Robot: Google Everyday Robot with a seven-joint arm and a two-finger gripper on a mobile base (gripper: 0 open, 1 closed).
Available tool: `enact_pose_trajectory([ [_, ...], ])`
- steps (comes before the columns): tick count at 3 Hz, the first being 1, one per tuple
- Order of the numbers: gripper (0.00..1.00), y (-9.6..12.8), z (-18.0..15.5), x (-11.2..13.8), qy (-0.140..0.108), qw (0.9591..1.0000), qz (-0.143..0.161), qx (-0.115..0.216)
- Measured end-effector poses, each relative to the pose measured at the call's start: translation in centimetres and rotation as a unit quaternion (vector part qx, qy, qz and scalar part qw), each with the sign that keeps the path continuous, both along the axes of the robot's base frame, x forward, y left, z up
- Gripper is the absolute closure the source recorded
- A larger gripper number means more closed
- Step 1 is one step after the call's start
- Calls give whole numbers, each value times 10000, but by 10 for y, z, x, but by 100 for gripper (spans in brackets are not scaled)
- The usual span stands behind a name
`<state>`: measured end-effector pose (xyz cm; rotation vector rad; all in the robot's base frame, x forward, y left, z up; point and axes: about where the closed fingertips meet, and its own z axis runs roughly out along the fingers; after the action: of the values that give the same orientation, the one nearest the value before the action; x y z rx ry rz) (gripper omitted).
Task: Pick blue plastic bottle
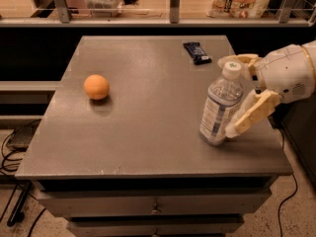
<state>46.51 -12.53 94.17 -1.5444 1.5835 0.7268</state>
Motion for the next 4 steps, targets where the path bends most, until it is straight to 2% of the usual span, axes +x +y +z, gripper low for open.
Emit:
enact_pose_trajectory([
  [1,18,13,2,-1,110,9996,136,216],
  [3,64,12,15,6,129,9997,71,180],
  [4,88,8,45,13,49,9997,-40,223],
])
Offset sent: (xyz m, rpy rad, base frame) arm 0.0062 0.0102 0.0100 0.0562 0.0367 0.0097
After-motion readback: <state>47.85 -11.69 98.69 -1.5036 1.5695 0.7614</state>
